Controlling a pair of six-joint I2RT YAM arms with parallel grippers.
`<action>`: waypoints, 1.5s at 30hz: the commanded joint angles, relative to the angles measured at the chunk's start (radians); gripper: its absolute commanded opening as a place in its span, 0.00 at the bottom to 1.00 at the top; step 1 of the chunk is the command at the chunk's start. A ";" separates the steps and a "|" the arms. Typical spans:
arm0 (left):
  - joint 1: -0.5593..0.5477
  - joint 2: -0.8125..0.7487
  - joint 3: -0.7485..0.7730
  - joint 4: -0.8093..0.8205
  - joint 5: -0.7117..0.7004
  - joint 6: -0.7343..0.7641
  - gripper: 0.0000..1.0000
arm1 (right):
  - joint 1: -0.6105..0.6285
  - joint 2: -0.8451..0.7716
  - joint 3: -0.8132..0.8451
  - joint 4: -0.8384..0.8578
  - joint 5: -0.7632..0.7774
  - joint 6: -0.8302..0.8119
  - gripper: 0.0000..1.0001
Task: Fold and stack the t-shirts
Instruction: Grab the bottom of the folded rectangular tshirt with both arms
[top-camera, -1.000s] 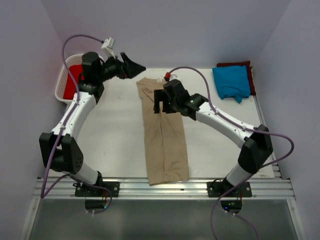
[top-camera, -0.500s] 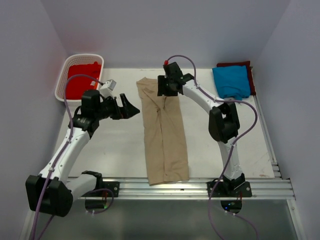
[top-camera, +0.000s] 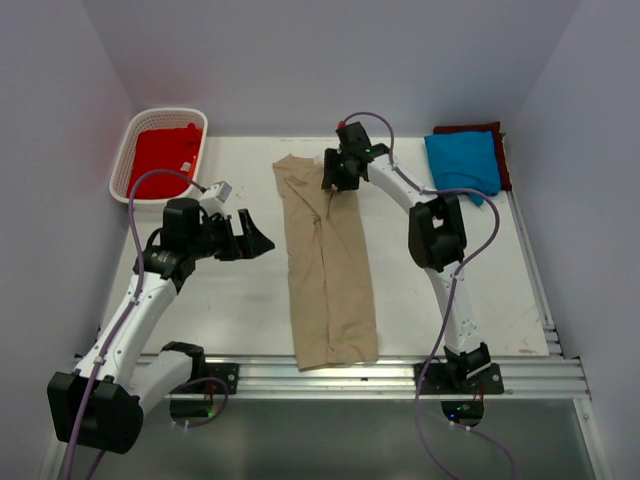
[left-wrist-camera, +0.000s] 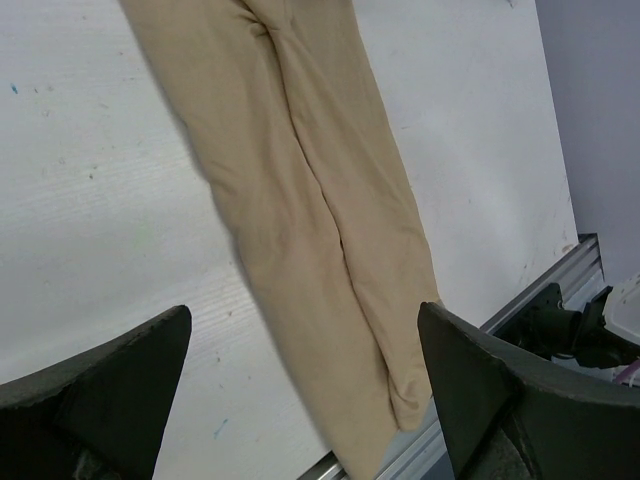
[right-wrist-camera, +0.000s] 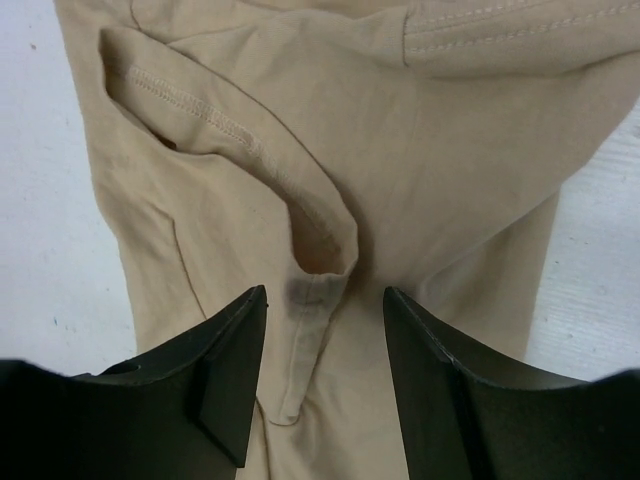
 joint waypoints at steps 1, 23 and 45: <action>-0.004 -0.012 -0.006 -0.011 -0.012 0.031 0.98 | 0.011 0.013 0.071 -0.003 -0.056 0.006 0.54; -0.004 -0.026 -0.040 -0.021 -0.024 0.042 0.97 | 0.004 0.049 0.039 0.039 -0.073 0.032 0.24; -0.004 -0.035 -0.095 0.002 -0.030 0.036 0.96 | 0.004 -0.154 -0.385 0.456 -0.231 0.106 0.00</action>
